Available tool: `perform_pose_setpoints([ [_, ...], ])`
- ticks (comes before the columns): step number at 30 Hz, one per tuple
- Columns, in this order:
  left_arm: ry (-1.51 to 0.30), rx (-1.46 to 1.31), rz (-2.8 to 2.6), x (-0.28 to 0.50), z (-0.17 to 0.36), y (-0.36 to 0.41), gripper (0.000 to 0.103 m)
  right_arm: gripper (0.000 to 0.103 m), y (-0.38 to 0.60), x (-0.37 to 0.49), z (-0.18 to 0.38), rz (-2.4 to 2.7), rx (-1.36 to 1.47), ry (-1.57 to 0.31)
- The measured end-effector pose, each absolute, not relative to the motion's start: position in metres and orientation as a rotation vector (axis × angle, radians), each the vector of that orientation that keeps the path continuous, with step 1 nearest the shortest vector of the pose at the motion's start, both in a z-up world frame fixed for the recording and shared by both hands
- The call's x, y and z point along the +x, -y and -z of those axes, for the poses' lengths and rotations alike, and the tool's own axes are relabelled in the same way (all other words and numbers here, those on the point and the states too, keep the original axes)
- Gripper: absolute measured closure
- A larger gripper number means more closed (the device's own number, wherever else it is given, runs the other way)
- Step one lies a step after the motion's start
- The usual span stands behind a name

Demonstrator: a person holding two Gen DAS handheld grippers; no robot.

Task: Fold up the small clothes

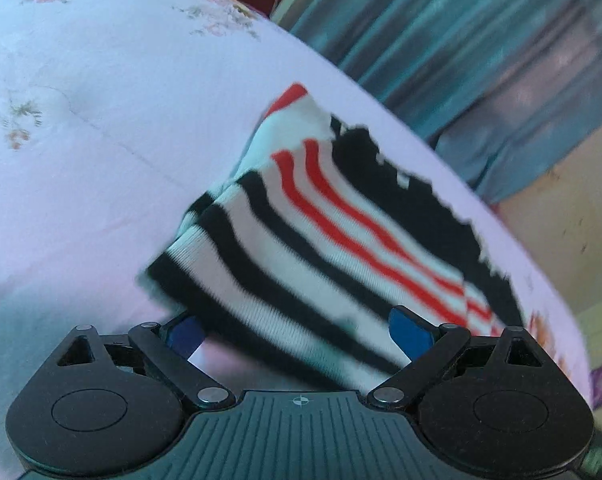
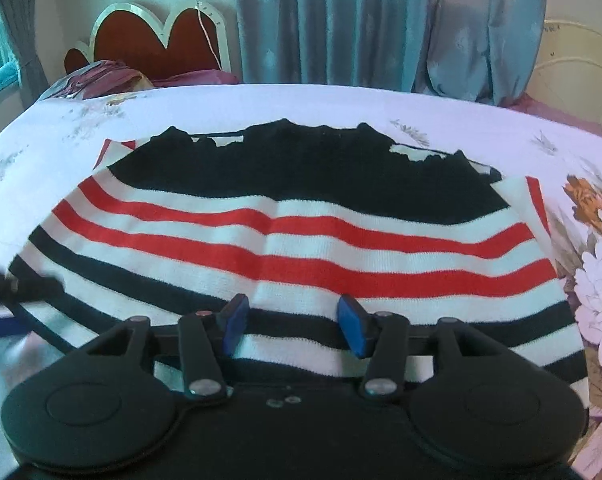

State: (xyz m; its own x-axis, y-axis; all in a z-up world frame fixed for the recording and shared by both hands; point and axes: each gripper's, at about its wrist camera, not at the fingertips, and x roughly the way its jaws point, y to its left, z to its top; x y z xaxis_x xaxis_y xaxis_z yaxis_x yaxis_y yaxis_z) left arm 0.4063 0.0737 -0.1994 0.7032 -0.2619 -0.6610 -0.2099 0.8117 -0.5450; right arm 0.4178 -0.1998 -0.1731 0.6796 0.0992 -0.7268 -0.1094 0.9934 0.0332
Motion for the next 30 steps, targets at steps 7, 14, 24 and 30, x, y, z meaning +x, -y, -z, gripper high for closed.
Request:
perform_pose_setpoints([
  [7, -0.711, -0.76, 0.007, 0.432, 0.208, -0.075, 0.011, 0.053, 0.202, 0.43, 0.162, -0.12, -0.008, -0.757],
  [14, -0.693, -0.763, -0.05, 0.44, 0.215, -0.079, 0.066, 0.05, 0.198, 0.434, 0.178, -0.128, -0.047, -0.78],
  [24, -0.635, -0.655, 0.007, 0.438, 0.188, -0.068, 0.087, 0.049, 0.204, 0.436, 0.174, -0.137, -0.019, -0.783],
  [30, -0.559, -0.497, 0.133, 0.442, 0.146, -0.034, 0.087, 0.049, 0.225, 0.427, 0.164, -0.118, 0.098, -0.764],
])
